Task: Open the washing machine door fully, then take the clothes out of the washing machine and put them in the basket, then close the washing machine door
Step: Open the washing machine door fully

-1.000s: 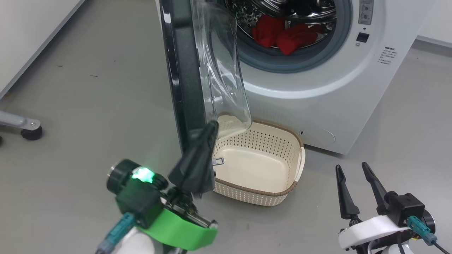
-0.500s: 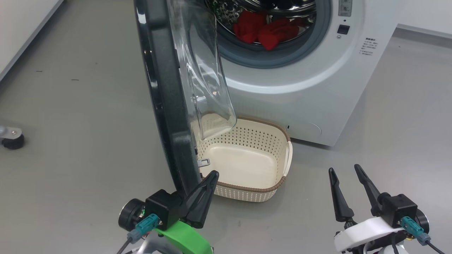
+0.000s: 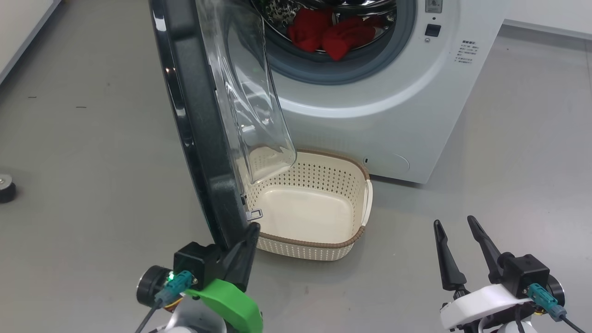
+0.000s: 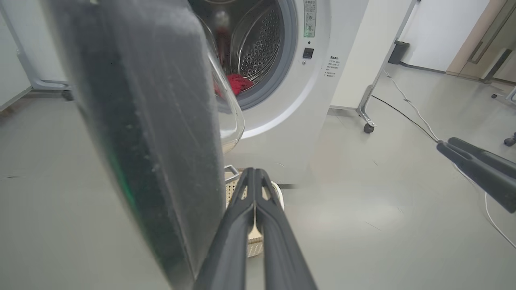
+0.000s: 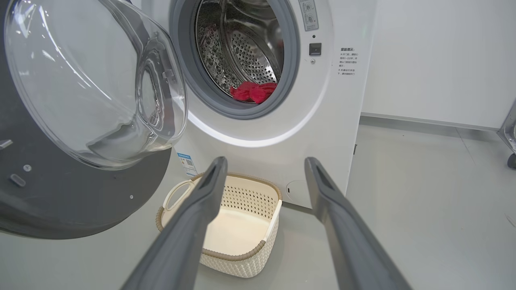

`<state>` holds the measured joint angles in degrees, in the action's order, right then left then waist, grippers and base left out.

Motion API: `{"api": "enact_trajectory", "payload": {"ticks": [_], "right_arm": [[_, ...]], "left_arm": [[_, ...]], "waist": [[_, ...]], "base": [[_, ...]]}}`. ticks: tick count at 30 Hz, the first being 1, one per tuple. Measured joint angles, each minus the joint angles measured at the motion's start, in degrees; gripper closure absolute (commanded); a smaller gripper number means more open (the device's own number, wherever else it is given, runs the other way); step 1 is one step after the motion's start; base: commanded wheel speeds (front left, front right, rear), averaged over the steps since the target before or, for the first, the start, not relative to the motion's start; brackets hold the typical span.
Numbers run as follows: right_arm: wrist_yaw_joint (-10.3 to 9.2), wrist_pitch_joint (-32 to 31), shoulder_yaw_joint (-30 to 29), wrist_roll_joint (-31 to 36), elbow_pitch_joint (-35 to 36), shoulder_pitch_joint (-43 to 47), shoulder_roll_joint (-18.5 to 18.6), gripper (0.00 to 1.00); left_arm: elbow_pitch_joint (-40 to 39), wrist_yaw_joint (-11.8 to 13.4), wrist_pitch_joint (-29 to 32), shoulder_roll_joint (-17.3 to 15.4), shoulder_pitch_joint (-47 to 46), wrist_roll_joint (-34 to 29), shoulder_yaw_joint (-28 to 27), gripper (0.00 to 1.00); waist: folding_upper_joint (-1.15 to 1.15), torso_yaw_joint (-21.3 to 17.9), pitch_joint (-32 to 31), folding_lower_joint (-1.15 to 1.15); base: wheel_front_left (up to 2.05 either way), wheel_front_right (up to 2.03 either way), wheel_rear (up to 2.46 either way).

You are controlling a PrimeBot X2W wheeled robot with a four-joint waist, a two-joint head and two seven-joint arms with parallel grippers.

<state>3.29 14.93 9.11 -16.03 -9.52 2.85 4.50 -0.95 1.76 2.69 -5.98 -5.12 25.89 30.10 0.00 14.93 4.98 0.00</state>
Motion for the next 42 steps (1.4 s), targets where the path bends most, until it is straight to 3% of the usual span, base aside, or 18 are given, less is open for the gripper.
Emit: {"api": "enact_trajectory", "payload": {"ticks": [26, 42], "right_arm": [[1.16, 0.0, -1.6, 1.2, -0.4, -0.1, -0.8, 0.00], [1.37, 0.0, -2.6, 1.8, -0.5, -0.4, -1.0, 0.00]], "left_arm": [[4.1, 2.0, -3.4, 0.9, -1.3, -0.4, -3.1, 1.00], [7.9, 3.6, -7.2, 0.3, -1.3, -0.8, -8.3, 1.00]], "waist": [[0.00, 1.3, 0.4, 0.00], [0.00, 3.4, 0.9, 0.00]], "base": [[0.00, 0.00, 0.00], [0.00, 0.00, 0.00]]}}
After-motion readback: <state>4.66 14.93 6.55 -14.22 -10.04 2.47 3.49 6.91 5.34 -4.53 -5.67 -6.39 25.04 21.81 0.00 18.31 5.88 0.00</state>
